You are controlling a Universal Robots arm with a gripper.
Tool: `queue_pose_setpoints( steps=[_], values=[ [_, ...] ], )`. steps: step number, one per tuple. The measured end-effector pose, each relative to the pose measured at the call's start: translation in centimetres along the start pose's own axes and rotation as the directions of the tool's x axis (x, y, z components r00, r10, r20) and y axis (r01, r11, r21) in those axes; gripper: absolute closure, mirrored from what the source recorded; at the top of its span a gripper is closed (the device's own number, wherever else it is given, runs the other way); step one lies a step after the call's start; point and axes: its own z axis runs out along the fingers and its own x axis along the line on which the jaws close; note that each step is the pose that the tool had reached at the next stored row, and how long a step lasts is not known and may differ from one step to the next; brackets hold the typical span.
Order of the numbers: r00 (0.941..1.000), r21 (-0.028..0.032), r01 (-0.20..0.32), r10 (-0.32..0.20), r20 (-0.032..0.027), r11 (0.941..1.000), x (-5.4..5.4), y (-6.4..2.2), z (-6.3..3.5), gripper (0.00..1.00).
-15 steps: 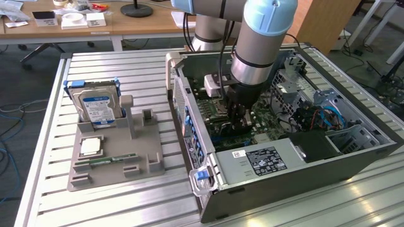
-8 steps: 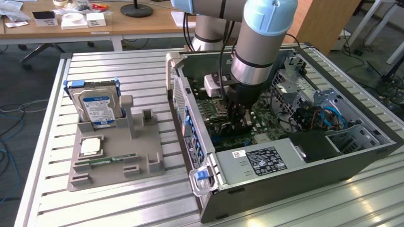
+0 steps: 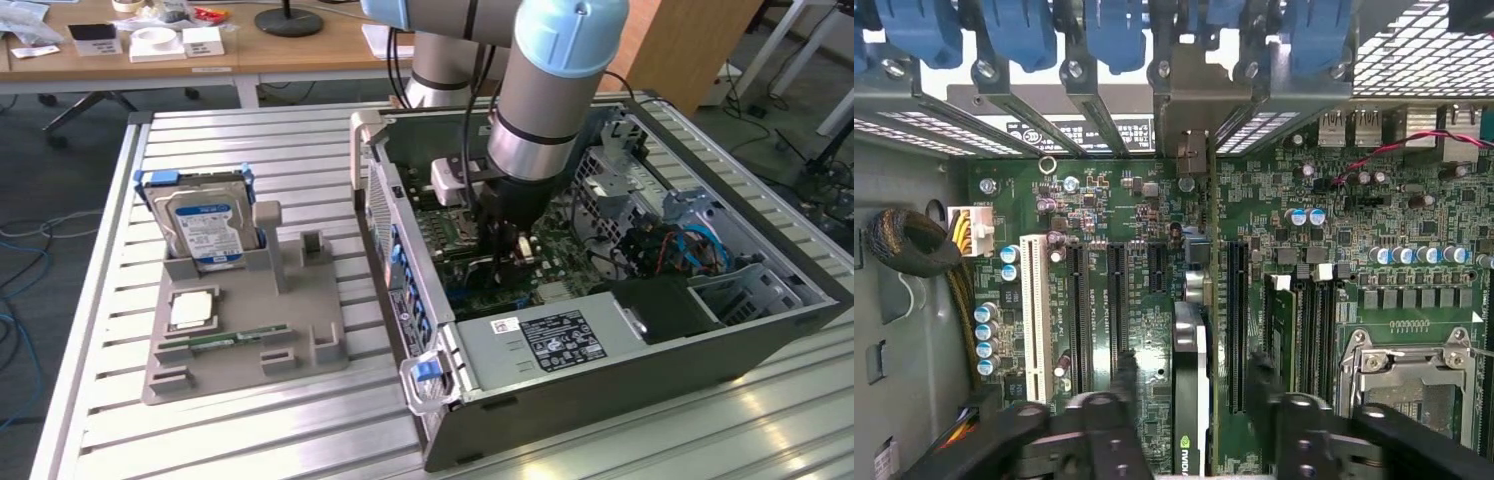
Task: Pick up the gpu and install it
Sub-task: 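Insert the gpu into the slot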
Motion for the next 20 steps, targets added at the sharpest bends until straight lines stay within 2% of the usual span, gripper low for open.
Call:
queue_pose_setpoints(
  steps=[1,2,3,8,20],
  values=[
    [1.0,0.0,0.0,0.0,0.0,1.0,0.0,0.0,0.0,0.43],
    [1.0,0.0,0.0,0.0,0.0,1.0,0.0,0.0,0.0,0.43],
    [1.0,0.0,0.0,0.0,0.0,1.0,0.0,0.0,0.0,0.37],
    [1.0,0.0,0.0,0.0,-0.0001,1.0,0.0,-0.01,-0.28,0.37],
    [1.0,0.0,0.0,0.0,0.0001,1.0,-0.1,-0.07,-4.02,0.37]
  ],
)
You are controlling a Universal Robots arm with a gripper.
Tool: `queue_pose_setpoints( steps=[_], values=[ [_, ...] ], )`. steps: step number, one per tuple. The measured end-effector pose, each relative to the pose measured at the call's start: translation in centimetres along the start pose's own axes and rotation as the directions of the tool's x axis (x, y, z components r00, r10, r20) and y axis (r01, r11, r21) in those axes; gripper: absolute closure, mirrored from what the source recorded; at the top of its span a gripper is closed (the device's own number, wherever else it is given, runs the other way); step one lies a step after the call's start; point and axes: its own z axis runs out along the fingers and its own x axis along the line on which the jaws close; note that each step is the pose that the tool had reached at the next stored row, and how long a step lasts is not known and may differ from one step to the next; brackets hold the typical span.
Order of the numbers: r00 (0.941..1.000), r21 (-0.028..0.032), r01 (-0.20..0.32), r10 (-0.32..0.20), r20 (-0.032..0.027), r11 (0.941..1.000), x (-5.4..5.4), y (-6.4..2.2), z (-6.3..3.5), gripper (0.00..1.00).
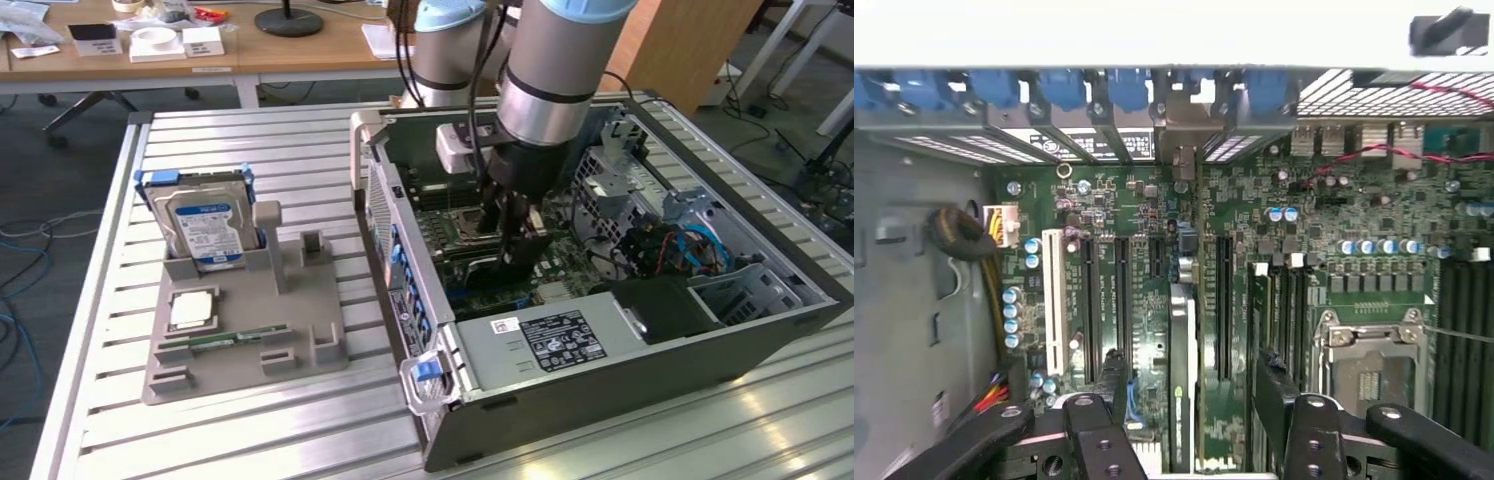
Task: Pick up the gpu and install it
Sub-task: 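Insert the gpu into the slot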
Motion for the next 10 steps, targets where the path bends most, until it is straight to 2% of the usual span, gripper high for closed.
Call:
queue_pose_setpoints(
  steps=[10],
  values=[
    [1.0,0.0,0.0,0.0,0.0,1.0,-0.1,-0.05,-2.43,0.37]
  ],
)
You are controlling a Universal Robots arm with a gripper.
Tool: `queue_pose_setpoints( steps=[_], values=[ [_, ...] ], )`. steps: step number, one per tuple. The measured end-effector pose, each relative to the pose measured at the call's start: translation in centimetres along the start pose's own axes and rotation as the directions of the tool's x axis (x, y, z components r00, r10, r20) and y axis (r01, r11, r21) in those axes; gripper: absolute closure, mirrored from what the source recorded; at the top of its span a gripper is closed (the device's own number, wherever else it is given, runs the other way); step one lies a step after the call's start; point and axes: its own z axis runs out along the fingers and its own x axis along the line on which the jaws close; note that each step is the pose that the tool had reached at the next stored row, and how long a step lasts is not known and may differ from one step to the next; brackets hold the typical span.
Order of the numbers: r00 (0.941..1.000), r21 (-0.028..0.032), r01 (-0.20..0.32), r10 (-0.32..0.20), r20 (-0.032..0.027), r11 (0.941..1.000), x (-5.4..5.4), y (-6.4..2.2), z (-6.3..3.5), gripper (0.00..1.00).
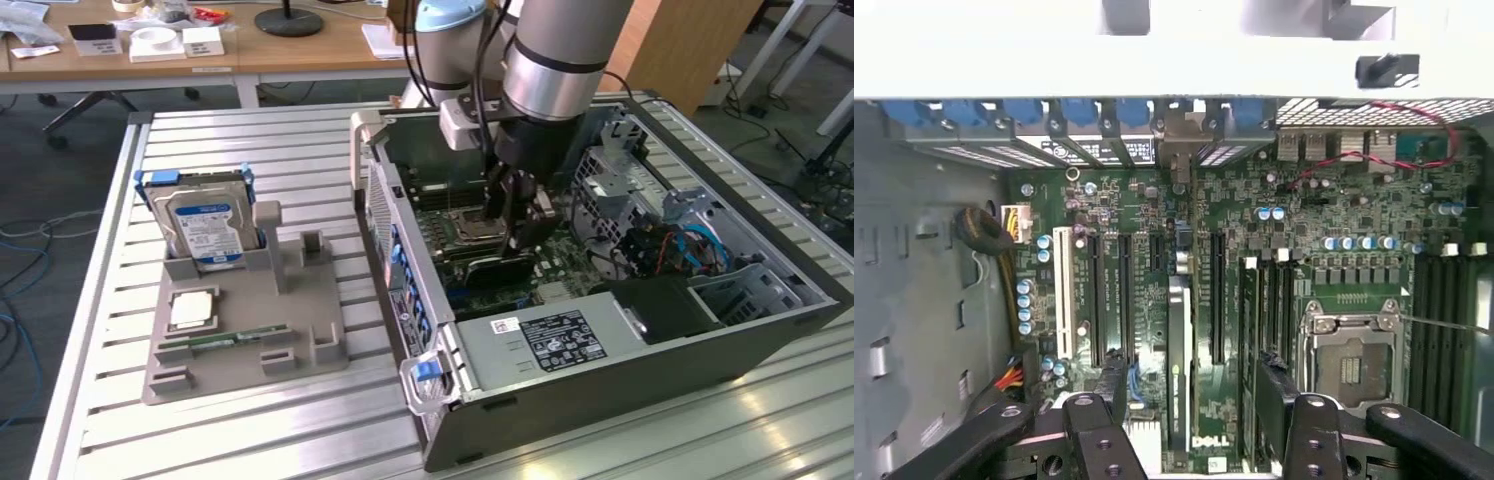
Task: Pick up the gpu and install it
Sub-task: 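Insert the gpu into the slot, then press down on the gpu until it lock into place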
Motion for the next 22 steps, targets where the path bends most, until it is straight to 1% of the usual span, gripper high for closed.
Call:
queue_pose_setpoints(
  steps=[11,22],
  values=[
    [1.0,0.0,0.0,0.0,-0.0001,1.0,-0.1,-0.03,-1.9,0.37],
    [1.0,-0.0001,0.0,0.0,0.0,1.0,-0.1,-0.03,-1.93,0.37]
  ],
)
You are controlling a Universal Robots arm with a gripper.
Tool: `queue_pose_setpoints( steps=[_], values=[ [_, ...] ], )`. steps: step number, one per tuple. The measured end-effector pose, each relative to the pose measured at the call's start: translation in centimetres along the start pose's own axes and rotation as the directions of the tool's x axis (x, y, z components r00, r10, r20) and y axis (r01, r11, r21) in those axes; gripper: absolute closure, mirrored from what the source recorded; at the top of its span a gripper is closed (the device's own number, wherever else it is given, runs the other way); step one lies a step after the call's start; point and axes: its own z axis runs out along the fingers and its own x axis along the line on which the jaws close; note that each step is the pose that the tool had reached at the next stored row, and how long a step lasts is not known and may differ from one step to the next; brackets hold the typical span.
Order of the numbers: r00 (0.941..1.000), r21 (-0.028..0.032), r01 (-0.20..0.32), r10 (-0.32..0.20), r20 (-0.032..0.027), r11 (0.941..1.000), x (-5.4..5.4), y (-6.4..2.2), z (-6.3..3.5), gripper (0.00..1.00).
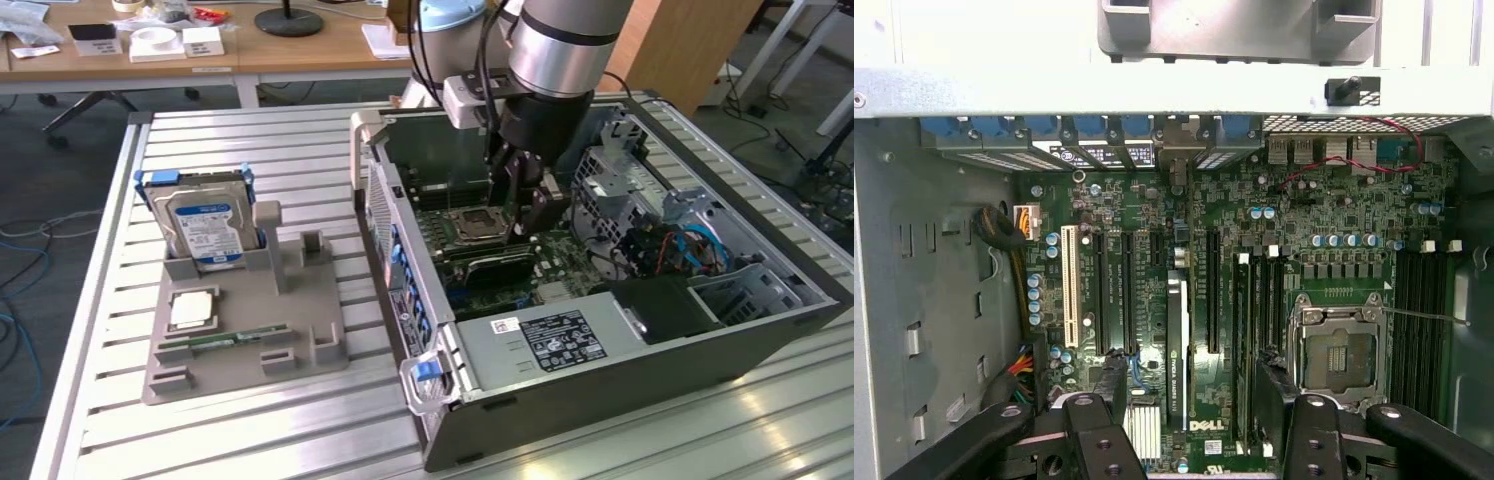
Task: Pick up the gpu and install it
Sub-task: 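Press down on the gpu until it lock into place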
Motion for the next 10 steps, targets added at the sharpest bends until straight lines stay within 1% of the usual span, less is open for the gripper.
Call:
queue_pose_setpoints(
  steps=[4,5,7,8,9,10],
  values=[
    [1.0,0.0,0.0,0.0,0.0,1.0,0.0,0.0,0.0,0.37],
    [1.0,0.0001,0.0,0.0,0.0001,1.0,0.0,0.0,0.0,0.38],
    [1.0,0.0,0.0,0.0,0.0,1.0,0.0,0.0,0.0,0.51],
    [1.0,0.0001,0.0,0.0,0.0,1.0,0.0,0.0,0.0,0.51],
    [1.0,0.0,0.0,0.0,0.0,1.0,0.0,0.0,0.0,0.56],
    [1.0,0.0,0.0,0.0,0.0,1.0,0.0,0.0,0.0,0.56]
  ],
)
